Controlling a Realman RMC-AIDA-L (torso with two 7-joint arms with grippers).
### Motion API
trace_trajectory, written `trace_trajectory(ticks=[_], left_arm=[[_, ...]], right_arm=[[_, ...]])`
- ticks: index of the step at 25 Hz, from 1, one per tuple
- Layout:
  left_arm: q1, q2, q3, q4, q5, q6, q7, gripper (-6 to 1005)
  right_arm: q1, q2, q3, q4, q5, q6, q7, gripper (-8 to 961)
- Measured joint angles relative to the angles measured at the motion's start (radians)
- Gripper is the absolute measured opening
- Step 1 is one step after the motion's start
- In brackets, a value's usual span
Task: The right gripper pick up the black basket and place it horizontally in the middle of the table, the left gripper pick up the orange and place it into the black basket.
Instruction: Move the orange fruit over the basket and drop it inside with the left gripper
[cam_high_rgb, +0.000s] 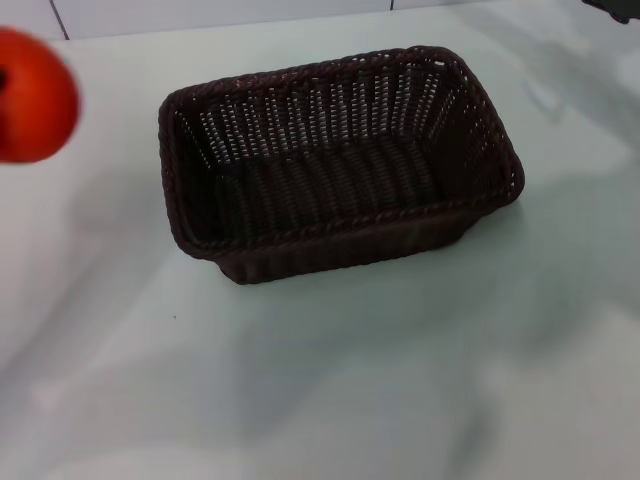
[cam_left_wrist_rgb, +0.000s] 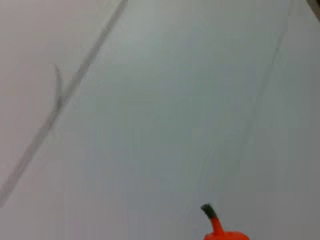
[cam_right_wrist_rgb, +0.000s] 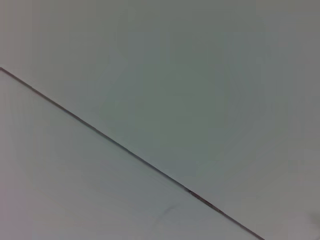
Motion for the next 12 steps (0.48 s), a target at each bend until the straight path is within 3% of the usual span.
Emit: trace_trajectory(ticks=[3, 4, 9, 12], left_arm=[[-0.041, -0.007, 0.034, 0.000, 0.002, 0.034, -0.014, 241], [-0.101, -0.015, 0.122, 0.000, 0.002, 0.104, -0.059, 233], [-0.158, -0.025, 0.241, -0.005, 0.003, 0.249, -0.154, 197], [-0.181, -0.028, 0.314, -0.007, 0.003, 0.322, -0.176, 331]], right_arm=[[0.000, 0.004, -0.001, 0.000, 0.015, 0.007, -0.022, 795], [0.000, 0.007, -0.001, 0.000, 0.016, 0.009, -0.028, 795], [0.001, 0.025, -0.002, 0.001, 0.017, 0.018, -0.066, 795], [0.003, 0.038, -0.002, 0.002, 0.018, 0.019, -0.083, 795]])
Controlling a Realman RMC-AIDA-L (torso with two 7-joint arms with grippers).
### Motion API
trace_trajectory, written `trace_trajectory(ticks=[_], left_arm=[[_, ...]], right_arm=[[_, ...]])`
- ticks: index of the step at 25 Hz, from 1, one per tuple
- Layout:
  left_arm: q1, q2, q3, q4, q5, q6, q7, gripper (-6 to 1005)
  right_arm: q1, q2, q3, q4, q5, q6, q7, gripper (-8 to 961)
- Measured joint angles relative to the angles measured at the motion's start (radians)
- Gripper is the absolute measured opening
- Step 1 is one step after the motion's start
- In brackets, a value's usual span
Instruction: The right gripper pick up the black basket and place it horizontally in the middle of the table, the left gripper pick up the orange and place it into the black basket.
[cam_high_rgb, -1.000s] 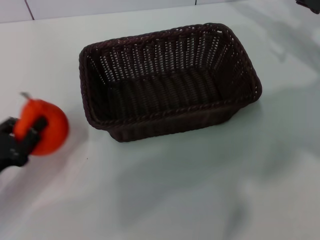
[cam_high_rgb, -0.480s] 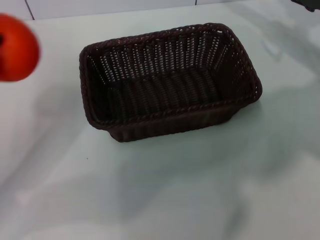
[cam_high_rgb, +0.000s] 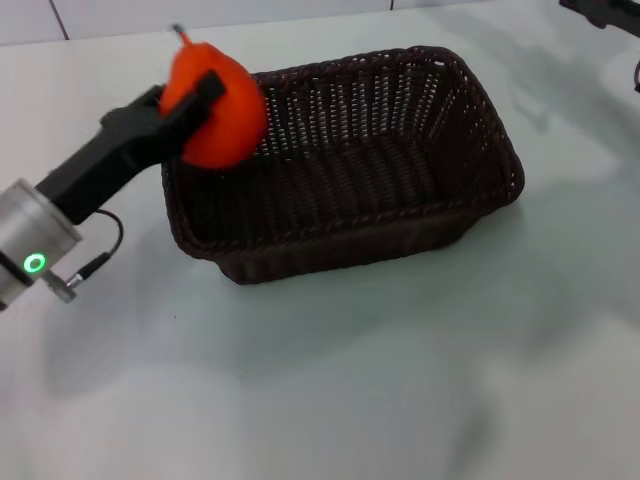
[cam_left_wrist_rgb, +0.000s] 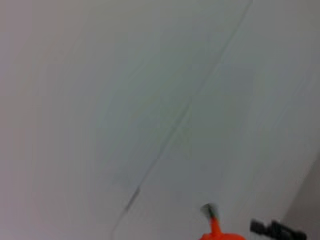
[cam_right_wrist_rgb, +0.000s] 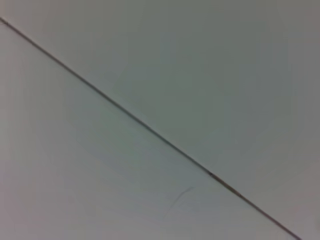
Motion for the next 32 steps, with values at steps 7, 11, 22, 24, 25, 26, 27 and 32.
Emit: trace_trajectory(ticks=[7, 11, 22, 24, 25, 26, 27, 32], left_arm=[[0.002, -0.003, 0.011, -0.001, -0.006, 0.013, 0.002, 472], [0.011, -0.002, 0.010, -0.002, -0.007, 0.000, 0.003, 552], [0.115, -0.006, -0.152, -0.027, -0.067, -0.138, 0.170, 925], [0.143, -0.007, -0.200, -0.005, -0.105, -0.188, 0.249, 924], [0.160, -0.008, -0.231, 0.014, -0.132, -0.220, 0.300, 923], [0.172, -0.009, -0.255, 0.032, -0.152, -0.243, 0.342, 922], [0.181, -0.009, -0.276, 0.047, -0.168, -0.262, 0.373, 922], [0.255, -0.010, -0.410, 0.102, -0.236, -0.366, 0.540, 920]], right_arm=[[0.001, 0.016, 0.002, 0.000, 0.029, 0.000, -0.034, 795], [0.002, 0.023, 0.001, 0.000, 0.062, -0.002, -0.061, 795], [0.004, 0.069, 0.004, 0.002, 0.293, -0.050, -0.429, 796], [0.001, 0.079, 0.006, 0.002, 0.348, -0.055, -0.543, 796], [-0.002, 0.085, 0.007, 0.004, 0.385, -0.059, -0.609, 795], [-0.006, 0.090, 0.007, 0.014, 0.433, -0.064, -0.694, 795], [-0.008, 0.092, 0.008, 0.030, 0.478, -0.066, -0.770, 795], [-0.016, 0.094, 0.010, 0.134, 0.726, -0.067, -1.168, 795]])
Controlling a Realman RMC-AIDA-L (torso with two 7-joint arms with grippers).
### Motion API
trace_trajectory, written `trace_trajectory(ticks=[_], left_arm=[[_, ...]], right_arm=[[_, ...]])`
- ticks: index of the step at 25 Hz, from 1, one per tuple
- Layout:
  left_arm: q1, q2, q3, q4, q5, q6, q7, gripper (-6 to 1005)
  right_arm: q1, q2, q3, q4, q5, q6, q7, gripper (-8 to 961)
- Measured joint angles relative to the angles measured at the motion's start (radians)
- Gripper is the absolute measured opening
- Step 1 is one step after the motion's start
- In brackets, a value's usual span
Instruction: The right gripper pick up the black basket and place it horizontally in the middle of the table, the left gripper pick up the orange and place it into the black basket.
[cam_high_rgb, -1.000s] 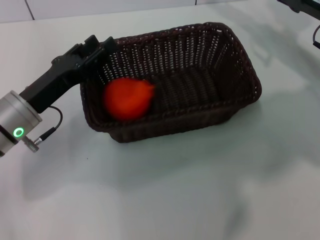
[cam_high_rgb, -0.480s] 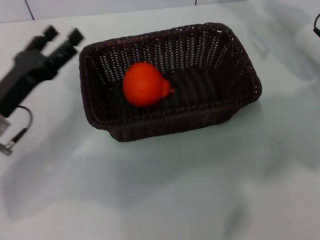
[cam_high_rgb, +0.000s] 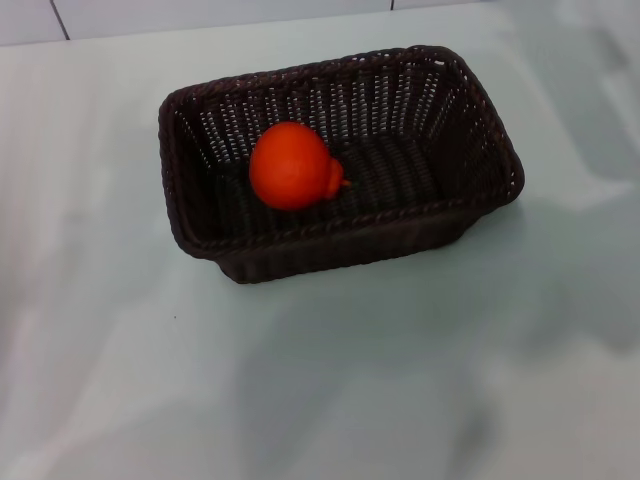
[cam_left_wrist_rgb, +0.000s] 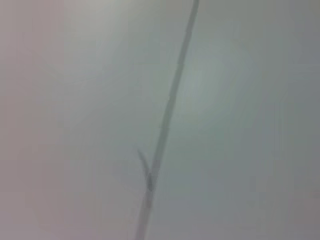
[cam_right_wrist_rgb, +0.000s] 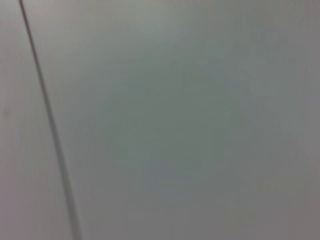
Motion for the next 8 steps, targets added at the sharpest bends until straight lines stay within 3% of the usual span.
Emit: trace_trajectory(ticks=[4, 8], left_arm=[[0.041, 0.000, -0.089, 0.008, -0.022, -0.031, 0.028, 920], [0.061, -0.001, -0.151, 0.015, -0.030, -0.053, 0.028, 920]], right_arm=[[-0.005, 0.001, 0.002, 0.066, 0.159, 0.014, -0.270, 795], [-0.008, 0.001, 0.021, 0.084, 0.192, 0.017, -0.334, 796]])
